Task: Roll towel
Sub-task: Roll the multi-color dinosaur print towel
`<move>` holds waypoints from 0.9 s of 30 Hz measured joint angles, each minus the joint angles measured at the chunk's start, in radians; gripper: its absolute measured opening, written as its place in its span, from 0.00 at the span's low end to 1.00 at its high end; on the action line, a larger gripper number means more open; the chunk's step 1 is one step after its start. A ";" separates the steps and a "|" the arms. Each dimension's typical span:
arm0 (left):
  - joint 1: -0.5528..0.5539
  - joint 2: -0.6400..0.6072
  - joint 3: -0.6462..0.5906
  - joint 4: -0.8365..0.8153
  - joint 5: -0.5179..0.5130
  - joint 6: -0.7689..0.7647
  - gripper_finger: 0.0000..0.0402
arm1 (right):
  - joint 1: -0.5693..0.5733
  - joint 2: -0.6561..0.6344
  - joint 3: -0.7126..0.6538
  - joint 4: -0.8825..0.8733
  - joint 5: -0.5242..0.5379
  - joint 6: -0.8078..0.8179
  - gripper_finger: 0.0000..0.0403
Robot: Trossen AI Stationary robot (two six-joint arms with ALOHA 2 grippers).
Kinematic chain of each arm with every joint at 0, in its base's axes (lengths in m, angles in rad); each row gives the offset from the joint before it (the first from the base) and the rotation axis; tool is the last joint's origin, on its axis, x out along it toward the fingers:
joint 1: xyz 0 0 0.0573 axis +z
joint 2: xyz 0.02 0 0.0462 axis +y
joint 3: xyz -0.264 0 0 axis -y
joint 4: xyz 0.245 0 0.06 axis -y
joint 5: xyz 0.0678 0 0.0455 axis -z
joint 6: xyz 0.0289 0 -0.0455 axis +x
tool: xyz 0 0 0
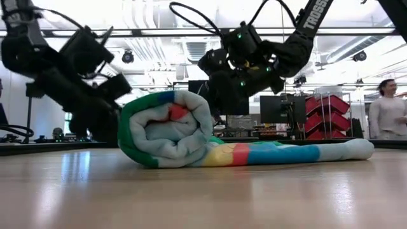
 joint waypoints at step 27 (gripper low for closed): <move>0.003 0.129 0.014 0.152 -0.017 -0.038 0.68 | 0.013 -0.507 -0.364 -0.539 0.200 0.009 0.25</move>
